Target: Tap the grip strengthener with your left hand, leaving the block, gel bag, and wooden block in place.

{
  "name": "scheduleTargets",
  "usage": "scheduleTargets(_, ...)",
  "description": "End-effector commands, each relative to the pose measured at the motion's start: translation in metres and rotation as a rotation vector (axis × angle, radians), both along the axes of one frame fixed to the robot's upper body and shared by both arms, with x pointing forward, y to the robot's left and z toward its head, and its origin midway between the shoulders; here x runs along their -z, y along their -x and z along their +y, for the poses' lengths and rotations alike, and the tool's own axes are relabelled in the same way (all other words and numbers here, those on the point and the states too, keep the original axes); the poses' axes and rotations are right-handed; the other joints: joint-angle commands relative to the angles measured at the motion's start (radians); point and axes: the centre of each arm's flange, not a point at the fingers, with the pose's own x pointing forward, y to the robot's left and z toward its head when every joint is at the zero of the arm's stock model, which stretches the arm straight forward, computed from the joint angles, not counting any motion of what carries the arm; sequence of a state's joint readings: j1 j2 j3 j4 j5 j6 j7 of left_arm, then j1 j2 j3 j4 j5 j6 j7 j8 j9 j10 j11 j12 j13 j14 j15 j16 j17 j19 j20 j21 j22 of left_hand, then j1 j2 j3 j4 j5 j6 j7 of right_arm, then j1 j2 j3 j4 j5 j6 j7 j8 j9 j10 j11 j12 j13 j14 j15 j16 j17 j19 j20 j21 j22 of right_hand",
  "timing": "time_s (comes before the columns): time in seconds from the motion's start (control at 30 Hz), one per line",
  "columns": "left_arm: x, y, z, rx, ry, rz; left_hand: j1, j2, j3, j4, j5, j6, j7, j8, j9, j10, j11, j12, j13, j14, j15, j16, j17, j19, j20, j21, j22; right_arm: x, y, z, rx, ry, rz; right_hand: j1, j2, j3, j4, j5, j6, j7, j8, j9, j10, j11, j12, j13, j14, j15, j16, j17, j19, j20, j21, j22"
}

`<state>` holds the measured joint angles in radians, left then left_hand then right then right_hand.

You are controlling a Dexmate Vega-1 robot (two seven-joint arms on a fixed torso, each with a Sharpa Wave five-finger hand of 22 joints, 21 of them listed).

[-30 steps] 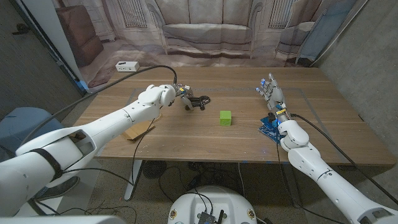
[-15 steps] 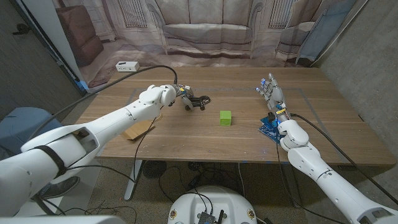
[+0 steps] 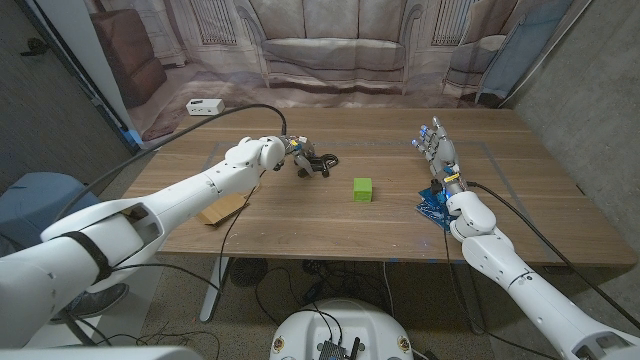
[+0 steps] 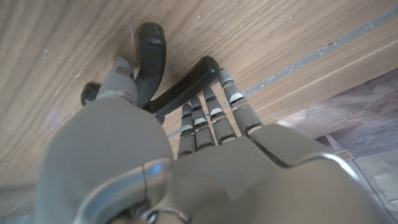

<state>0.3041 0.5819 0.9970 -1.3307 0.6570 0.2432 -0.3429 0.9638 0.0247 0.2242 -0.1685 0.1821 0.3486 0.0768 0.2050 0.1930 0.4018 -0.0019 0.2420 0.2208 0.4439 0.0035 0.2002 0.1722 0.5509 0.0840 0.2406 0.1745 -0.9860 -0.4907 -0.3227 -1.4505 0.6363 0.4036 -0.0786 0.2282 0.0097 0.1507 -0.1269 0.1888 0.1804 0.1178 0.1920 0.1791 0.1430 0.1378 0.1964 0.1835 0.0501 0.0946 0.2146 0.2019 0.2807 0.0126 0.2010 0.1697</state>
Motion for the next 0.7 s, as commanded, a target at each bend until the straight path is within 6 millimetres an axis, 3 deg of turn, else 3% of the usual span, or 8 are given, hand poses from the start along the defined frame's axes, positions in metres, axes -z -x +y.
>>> scheduleTargets(0.03,0.0117,-0.0067,0.0,-0.001,0.02,0.059,0.043,0.018,0.017,-0.002,0.008,0.016,0.006,0.009,0.004,0.015,0.007,0.008,0.004,0.023,0.001,0.005,0.002,0.024,0.003,0.006,0.004,-0.0024,-0.0034,-0.0002,-0.011,-0.011,-0.002,0.008,-0.003,-0.002,-0.001,0.001,0.011,-0.003,0.001,0.006,0.007,-0.001,0.0,0.003,0.005,0.003,-0.001,0.005,0.011,0.001,-0.001,0.002)
scheduleTargets(0.3,0.0112,-0.0086,-0.0051,0.007,0.02,0.076,0.095,0.041,0.031,-0.001,0.005,0.056,0.01,0.018,0.006,0.051,0.005,0.017,0.006,0.06,-0.007,0.01,0.004,0.061,-0.002,0.011,0.005,-0.0004,-0.003,-0.0028,-0.012,-0.027,0.003,0.009,-0.001,-0.002,0.0,0.001,0.012,-0.004,0.001,0.006,0.006,0.0,-0.001,0.003,0.008,0.004,0.0,0.005,0.014,0.002,-0.001,0.002)
scheduleTargets(0.7,0.0098,-0.01,-0.0082,0.02,0.053,0.106,0.24,0.071,0.095,-0.013,0.001,0.2,0.006,0.051,0.012,0.189,-0.017,0.052,0.009,0.222,-0.056,0.023,0.001,0.215,-0.042,0.053,0.007,0.0026,-0.0036,-0.0035,-0.018,-0.041,0.004,0.009,0.0,-0.002,0.0,0.001,0.012,-0.004,0.001,0.006,0.006,-0.002,-0.001,0.004,0.012,0.006,0.001,0.006,0.018,0.005,-0.001,0.002)
